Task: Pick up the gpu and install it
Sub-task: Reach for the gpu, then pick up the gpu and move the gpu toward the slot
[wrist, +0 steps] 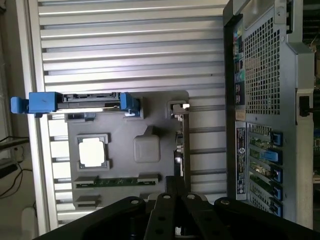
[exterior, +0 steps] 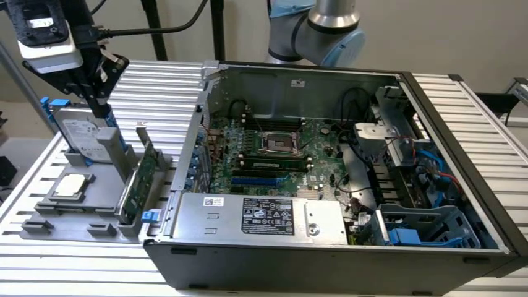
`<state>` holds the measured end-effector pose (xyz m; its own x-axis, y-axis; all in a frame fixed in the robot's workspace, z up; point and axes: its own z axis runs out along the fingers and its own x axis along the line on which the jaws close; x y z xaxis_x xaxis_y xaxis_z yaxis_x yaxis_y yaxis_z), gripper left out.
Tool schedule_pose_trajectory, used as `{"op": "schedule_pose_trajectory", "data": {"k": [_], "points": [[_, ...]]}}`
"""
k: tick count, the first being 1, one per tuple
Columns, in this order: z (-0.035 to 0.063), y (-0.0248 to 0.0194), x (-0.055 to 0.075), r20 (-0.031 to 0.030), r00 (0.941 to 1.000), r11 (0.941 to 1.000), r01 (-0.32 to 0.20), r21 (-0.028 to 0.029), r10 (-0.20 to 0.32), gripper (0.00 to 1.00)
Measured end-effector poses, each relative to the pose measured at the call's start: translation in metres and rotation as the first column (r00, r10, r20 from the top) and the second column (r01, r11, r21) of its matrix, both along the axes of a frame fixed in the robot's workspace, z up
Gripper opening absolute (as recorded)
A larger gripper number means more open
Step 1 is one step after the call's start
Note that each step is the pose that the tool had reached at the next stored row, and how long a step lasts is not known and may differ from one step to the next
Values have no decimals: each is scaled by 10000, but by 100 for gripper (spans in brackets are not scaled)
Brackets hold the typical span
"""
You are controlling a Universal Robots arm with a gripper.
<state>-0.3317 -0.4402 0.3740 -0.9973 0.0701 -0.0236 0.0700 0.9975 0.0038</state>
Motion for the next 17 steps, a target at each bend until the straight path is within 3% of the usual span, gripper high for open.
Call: {"op": "schedule_pose_trajectory", "data": {"k": [12, 17], "points": [[0, 0, -1, -1, 10000, 10000, 1, -1, -1, 11], [0, 0, -1, 0, 10000, 10000, 1, -1, -1, 24]]}}
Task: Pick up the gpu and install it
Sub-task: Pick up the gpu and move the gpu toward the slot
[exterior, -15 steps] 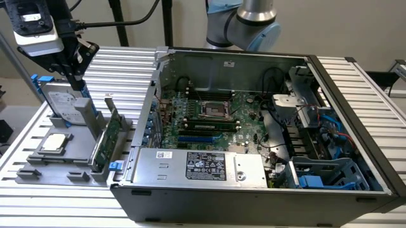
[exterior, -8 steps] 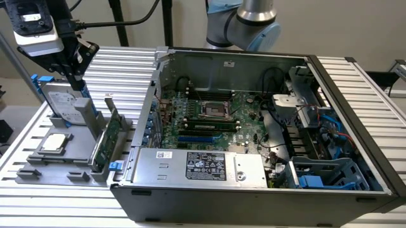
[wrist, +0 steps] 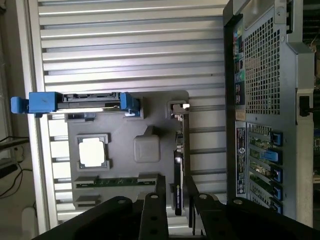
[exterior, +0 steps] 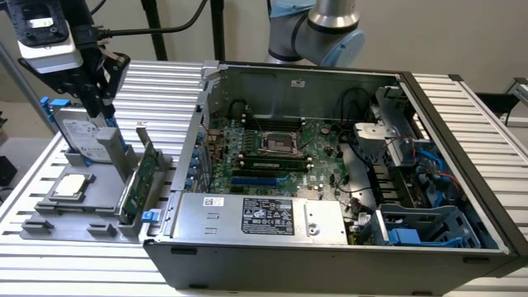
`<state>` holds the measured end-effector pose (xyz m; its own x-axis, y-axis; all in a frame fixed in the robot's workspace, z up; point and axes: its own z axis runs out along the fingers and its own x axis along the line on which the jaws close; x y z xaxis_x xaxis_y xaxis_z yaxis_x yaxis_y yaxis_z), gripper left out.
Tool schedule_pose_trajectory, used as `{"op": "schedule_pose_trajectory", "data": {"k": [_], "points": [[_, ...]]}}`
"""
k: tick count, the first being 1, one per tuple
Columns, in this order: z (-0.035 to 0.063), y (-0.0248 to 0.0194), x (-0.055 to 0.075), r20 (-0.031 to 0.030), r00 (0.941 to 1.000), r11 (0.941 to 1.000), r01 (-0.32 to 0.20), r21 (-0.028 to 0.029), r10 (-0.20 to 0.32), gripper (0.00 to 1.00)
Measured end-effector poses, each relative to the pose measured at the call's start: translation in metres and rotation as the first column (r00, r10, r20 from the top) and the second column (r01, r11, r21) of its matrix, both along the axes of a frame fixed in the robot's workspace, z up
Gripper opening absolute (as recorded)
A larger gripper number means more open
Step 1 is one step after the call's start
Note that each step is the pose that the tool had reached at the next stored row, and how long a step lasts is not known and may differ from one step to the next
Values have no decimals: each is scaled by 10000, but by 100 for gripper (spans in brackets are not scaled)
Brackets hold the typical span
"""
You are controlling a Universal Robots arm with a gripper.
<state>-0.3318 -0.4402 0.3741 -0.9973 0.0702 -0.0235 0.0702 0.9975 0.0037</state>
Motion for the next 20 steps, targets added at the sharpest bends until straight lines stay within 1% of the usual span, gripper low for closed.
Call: {"op": "schedule_pose_trajectory", "data": {"k": [1, 3, 4, 6, 14, 20], "points": [[0, 0, -1, -1, 10000, 10000, -1, -1, 1, 36], [-1, 0, -3, 0, 10000, 10000, 0, 0, 0, 36], [-3, 0, -3, -1, 10000, 10000, -1, -1, 1, 42], [-28, -3, -7, 0, 10000, 10000, -1, -6, 1, 42], [-173, -44, -7, 0, 10000, 10000, -1, -6, 1, 42], [-281, -93, -8, 0, 10000, 10000, -1, -6, 1, 42]]}}
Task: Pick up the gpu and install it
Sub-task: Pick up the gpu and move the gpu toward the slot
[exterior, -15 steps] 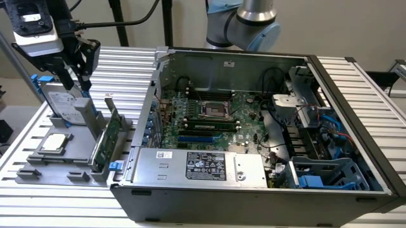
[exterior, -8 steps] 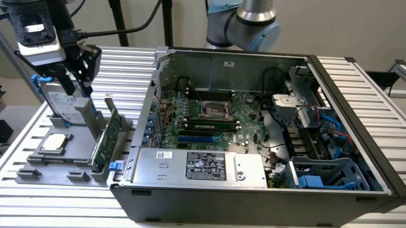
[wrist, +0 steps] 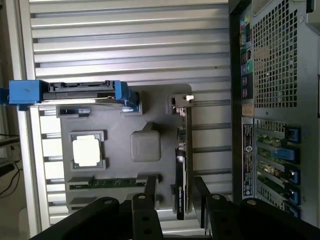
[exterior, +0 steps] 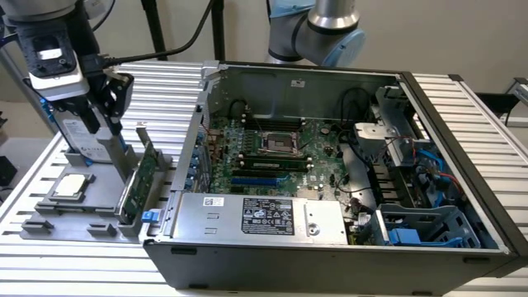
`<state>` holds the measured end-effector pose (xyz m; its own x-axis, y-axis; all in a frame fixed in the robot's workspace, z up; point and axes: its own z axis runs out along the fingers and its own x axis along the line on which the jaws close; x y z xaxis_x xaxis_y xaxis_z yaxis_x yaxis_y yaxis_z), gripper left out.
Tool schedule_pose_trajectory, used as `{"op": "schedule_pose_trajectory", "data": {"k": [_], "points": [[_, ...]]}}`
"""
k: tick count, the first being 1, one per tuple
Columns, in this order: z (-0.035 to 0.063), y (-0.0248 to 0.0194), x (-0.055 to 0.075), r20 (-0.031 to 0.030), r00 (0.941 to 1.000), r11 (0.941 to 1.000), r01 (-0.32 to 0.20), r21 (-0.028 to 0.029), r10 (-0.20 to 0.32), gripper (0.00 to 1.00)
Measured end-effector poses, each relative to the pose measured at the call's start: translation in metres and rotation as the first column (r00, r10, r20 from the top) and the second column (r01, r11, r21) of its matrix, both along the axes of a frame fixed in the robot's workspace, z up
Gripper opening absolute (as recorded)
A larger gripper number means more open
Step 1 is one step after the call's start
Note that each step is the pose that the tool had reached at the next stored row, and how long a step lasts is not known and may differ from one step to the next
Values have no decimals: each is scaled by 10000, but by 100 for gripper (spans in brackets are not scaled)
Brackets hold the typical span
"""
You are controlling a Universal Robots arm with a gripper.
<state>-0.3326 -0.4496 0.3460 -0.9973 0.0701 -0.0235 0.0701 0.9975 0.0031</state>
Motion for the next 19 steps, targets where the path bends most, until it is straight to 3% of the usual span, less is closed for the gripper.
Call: {"op": "schedule_pose_trajectory", "data": {"k": [9, 19], "points": [[-164, -66, 0, 1, 10000, 10000, 0, 1, 0, 42], [-346, -110, 28, 0, 10000, 10000, 0, 0, 0, 42]]}}
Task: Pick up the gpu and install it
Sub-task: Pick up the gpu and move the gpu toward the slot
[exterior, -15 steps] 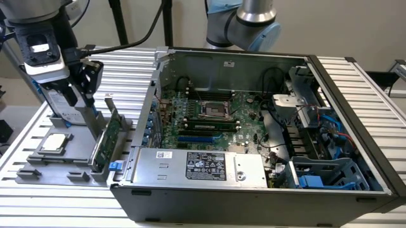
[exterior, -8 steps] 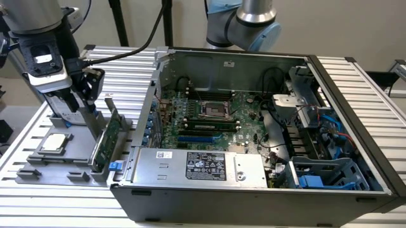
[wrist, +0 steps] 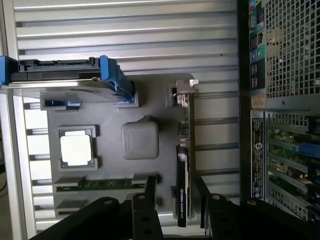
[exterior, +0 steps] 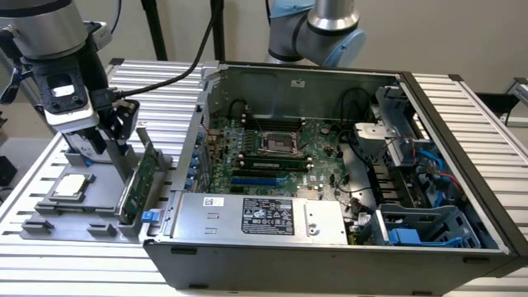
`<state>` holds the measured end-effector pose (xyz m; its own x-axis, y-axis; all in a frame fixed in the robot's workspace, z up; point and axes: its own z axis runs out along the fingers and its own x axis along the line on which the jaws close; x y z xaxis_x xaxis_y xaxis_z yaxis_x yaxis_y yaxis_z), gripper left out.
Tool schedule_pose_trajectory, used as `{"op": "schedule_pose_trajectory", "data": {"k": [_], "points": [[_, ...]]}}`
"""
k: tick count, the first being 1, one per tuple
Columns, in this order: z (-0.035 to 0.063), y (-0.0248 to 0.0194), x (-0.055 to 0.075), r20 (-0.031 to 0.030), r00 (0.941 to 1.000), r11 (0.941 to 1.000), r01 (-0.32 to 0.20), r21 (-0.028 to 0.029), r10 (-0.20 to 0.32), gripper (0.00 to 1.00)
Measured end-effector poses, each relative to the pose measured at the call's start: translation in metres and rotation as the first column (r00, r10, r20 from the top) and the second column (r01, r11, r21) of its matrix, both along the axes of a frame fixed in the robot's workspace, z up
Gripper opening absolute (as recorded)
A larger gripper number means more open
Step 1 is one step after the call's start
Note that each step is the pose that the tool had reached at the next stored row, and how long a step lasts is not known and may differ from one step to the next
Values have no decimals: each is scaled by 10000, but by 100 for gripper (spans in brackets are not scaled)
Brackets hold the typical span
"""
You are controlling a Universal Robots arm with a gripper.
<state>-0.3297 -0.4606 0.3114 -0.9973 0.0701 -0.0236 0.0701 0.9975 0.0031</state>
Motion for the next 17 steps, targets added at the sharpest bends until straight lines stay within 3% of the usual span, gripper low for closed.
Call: {"op": "schedule_pose_trajectory", "data": {"k": [10, 17], "points": [[-183, -30, 127, 1, 10000, 10000, -1, 1, 1, 42], [-309, -47, 141, 1, 10000, 10000, 0, 0, 0, 44]]}}
